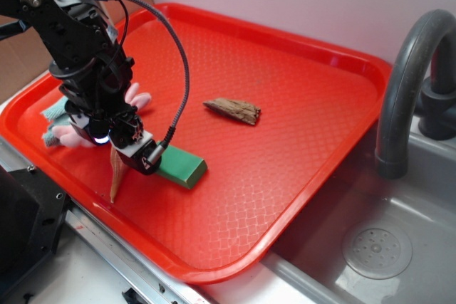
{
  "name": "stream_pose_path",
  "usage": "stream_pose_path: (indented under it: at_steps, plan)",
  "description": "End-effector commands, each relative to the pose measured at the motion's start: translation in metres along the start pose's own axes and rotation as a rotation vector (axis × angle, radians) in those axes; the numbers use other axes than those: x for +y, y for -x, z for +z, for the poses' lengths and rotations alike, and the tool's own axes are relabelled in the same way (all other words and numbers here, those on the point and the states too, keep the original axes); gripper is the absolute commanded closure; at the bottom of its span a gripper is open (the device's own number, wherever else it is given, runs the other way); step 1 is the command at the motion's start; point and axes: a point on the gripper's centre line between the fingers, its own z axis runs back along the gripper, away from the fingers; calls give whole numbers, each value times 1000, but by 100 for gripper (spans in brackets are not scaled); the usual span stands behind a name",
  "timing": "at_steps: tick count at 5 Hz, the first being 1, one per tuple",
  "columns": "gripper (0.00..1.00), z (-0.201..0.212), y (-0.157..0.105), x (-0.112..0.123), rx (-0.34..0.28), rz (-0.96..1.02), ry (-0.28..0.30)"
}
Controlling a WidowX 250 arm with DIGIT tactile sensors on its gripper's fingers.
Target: Grab the shell.
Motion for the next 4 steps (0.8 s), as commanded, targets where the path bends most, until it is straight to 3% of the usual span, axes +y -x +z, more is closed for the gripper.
stream_pose_path:
  at_steps: [1,2,3,4]
  plan:
    - [0,-10,-4,-1,2,-44,21]
    - [0,-17,-7,-3,9,-54,-14]
    - [60,-21,-6,-8,9,-59,-66]
    - [100,-23,-5,-11,3,-53,-75]
